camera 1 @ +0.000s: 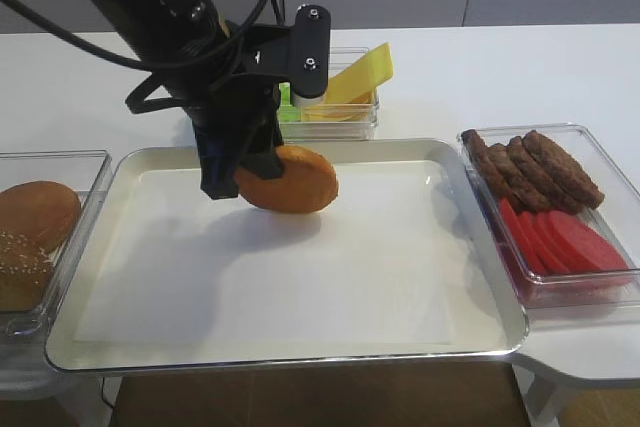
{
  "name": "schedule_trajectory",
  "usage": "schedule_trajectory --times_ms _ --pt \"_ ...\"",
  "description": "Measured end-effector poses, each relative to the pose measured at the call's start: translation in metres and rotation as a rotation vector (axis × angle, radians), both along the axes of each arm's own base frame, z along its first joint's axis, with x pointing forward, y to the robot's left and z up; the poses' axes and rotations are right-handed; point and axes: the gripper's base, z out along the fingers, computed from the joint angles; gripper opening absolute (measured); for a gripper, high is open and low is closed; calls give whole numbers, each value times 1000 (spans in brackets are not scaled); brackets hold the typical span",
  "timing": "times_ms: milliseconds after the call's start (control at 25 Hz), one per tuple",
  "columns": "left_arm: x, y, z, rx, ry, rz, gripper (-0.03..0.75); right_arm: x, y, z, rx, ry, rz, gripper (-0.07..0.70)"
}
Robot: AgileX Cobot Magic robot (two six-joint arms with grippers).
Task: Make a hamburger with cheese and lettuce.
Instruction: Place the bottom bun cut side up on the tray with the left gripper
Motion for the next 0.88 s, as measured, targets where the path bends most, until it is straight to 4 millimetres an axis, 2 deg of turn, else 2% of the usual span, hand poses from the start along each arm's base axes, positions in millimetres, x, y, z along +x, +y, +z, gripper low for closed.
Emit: schedule_trajectory --times_ms 720,880 --pt "6 -10 -10 -10 -9 -8 140 0 0 0 13 2 -8 181" --pt "6 -10 -10 -30 9 43 140 0 -1 0 13 2 -16 181"
